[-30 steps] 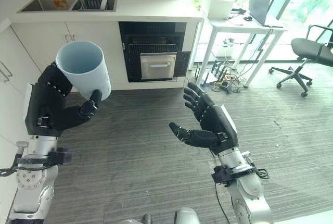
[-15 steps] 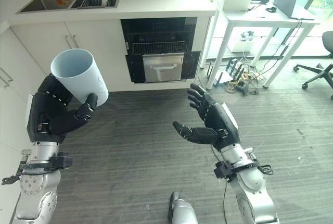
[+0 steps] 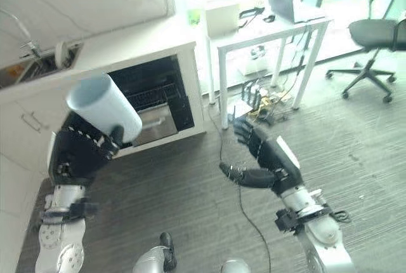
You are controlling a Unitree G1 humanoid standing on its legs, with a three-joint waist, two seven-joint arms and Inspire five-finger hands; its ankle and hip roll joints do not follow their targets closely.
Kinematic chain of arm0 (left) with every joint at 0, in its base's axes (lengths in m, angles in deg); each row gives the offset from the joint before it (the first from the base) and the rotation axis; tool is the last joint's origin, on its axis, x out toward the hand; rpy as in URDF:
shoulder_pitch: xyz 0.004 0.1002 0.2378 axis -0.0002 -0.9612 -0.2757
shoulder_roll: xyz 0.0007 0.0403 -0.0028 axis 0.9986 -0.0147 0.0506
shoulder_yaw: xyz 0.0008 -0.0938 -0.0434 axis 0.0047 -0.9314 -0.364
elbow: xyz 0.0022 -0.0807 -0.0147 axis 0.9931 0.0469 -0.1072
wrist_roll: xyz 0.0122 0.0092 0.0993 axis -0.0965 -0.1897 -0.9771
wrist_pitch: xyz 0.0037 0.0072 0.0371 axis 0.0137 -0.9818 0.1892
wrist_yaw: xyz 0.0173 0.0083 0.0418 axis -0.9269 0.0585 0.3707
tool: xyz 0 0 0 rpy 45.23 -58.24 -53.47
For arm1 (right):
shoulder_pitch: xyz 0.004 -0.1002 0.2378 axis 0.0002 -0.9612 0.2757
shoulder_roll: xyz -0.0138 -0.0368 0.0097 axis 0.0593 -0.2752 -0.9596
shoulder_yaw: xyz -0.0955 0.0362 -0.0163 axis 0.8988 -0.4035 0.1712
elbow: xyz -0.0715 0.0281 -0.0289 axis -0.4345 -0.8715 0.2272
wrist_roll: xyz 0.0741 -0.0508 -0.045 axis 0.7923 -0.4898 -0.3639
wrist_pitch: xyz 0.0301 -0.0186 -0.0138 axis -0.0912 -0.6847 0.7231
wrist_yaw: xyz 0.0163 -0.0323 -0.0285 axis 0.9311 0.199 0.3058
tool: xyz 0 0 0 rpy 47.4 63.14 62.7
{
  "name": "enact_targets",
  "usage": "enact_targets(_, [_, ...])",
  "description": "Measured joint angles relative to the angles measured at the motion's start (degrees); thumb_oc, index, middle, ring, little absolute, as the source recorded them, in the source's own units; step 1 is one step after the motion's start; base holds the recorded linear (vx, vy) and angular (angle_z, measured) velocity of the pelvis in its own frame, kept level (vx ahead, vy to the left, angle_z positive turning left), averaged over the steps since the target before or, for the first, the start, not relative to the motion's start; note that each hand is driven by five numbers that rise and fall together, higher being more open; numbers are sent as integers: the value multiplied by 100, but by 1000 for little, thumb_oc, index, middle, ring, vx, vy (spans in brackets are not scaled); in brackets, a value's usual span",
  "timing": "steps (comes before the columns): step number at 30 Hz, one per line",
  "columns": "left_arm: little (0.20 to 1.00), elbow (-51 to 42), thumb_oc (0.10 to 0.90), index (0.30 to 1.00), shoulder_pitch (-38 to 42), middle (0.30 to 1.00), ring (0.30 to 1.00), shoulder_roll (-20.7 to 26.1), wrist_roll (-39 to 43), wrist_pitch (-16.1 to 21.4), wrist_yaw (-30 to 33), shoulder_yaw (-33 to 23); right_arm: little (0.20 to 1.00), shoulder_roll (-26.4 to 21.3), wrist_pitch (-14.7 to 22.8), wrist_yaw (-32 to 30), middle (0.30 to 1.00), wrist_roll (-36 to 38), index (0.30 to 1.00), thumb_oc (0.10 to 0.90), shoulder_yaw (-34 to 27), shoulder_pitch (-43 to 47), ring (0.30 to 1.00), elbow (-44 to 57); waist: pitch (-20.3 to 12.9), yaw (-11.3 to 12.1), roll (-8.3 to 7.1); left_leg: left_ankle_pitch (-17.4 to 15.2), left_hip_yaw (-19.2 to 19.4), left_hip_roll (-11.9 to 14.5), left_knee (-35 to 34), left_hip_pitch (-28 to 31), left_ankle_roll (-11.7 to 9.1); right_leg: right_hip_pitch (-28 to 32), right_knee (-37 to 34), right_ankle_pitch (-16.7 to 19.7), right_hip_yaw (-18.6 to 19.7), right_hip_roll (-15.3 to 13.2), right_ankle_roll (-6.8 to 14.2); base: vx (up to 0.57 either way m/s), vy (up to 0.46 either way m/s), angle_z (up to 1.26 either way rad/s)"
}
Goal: Place the dishes in the dishwasher.
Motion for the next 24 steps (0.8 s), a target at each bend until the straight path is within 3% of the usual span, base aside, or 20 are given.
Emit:
enact_targets(2, [300, 6, 400, 300, -41, 300, 300, 1, 6, 4, 18, -45, 900, 8, -35, 30, 900, 3, 900, 800, -6, -99, 900, -1, -61, 45, -196, -44, 264, -97, -153, 148, 137, 284, -279, -22, -93, -31, 85, 298, 287, 16])
enact_targets(3, [300, 20, 400, 300, -116, 300, 300, 1, 4, 3, 51, -49, 900, 16, -21, 55, 900, 10, 900, 800, -26, -56, 900, 5, -64, 68, -214, -66, 412, -177, -219, 519, 334, 569, -432, -73, -86, -40, 231, 344, 347, -1])
enact_targets(4, [300, 39, 400, 300, -126, 300, 300, 5, 0, 3, 76, -49, 900, 10, -8, 76, 900, 13, 900, 800, -51, -18, 900, 8, -109, 108, -140, -84, 524, -244, -260, 924, 374, 835, -589, -126, -81, -28, 343, 388, 405, 5])
enact_targets(5, [300, 97, 400, 300, 68, 300, 300, 155, 1, 12, 180, -52, 900, 182, -16, 106, 900, 17, 900, 800, -81, 45, 900, 55, -165, 166, -268, -145, 643, -600, -316, 1278, 516, 1114, -537, -188, -91, -352, 596, 269, 287, 13])
enact_targets(7, [300, 71, 400, 300, 248, 300, 300, 326, -3, 12, 188, -69, 900, 256, -16, 117, 900, 17, 900, 800, -92, 122, 900, 230, -182, 172, -271, -291, 638, -898, -353, 1367, 712, 1108, -296, 15, -159, -622, 821, 232, 256, 34])
enact_targets(9, [300, 64, 400, 300, 541, 300, 300, 395, -1, 9, 193, -126, 900, 330, -20, 96, 900, 13, 900, 800, 2, 372, 900, 251, -185, 251, -286, -393, 548, -1087, -501, 1436, 857, 891, -225, -144, -195, -775, 989, 245, 275, 33])
enact_targets(10, [300, 62, 400, 300, 737, 300, 300, 413, -3, -3, 221, -131, 900, 338, -21, 52, 900, 10, 900, 800, 105, 524, 900, 269, -185, 361, -314, -491, 515, -1217, -630, 1575, 967, 790, -450, -81, -316, -813, 1000, 283, 312, 40])
enact_targets(13, [300, 29, 400, 300, 817, 300, 300, 495, -6, -4, 212, -250, 900, 514, -22, -49, 900, 6, 900, 800, 99, 603, 900, 281, -224, 475, -490, -712, 338, -1425, -504, 1606, 930, 791, -669, 358, -563, -844, 887, 291, 357, 46])
enact_targets(15, [300, 41, 400, 300, 806, 300, 300, 489, -37, -37, 248, -263, 900, 640, -27, -81, 900, -32, 900, 800, 103, 596, 900, 220, -198, 444, -443, -754, 201, -1393, -409, 1582, 995, 649, -289, 588, -537, -805, 932, 100, 181, 25])
enact_targets(17, [300, 40, 400, 300, 751, 300, 300, 485, -105, -106, 257, -265, 900, 729, -36, -83, 900, -53, 900, 800, 138, 550, 900, 216, -150, 399, -395, -882, 124, -1346, -255, 1629, 1024, 238, 621, 871, -369, -863, 895, 78, 113, 13])
enact_targets(19, [300, 7, 400, 300, 567, 300, 300, 481, -250, -125, 354, -317, 900, 700, -35, -60, 900, -53, 900, 800, 297, 579, 900, 241, -107, 438, -325, -1000, 267, -1354, -268, 1728, 1069, -299, 1125, 986, -320, -1134, 909, 201, -102, -32])
enact_targets(20, [300, -6, 400, 300, 566, 300, 300, 486, -287, -137, 426, -323, 900, 655, -36, -2, 900, -50, 900, 800, 325, 562, 900, 238, -62, 480, -262, -973, 329, -1313, -388, 1746, 995, -257, -223, 996, -817, -1050, 903, 240, -221, -48])
enact_targets(21, [300, -5, 400, 300, 569, 300, 300, 493, -309, -137, 458, -345, 900, 652, -36, -5, 900, -51, 900, 800, 323, 574, 900, 231, -52, 488, -267, -941, 357, -1314, -468, 1748, 961, -271, -865, 1023, -954, -960, 935, 195, -179, -26])
enact_targets(23, [300, 53, 400, 300, 608, 300, 300, 491, -331, -137, 531, -336, 900, 613, -35, -29, 900, -51, 900, 800, 310, 567, 900, 231, -6, 452, -331, -911, 358, -1417, -587, 1801, 937, -538, -1076, 1051, -849, -877, 931, 183, -89, -1])
enact_targets(24, [300, 123, 400, 300, 608, 300, 300, 456, -336, -142, 529, -323, 900, 561, -34, -43, 900, -49, 900, 800, 311, 565, 900, 231, 10, 381, -358, -966, 368, -1488, -729, 1869, 738, -873, -933, 1169, -734, -795, 785, 266, -109, 25])
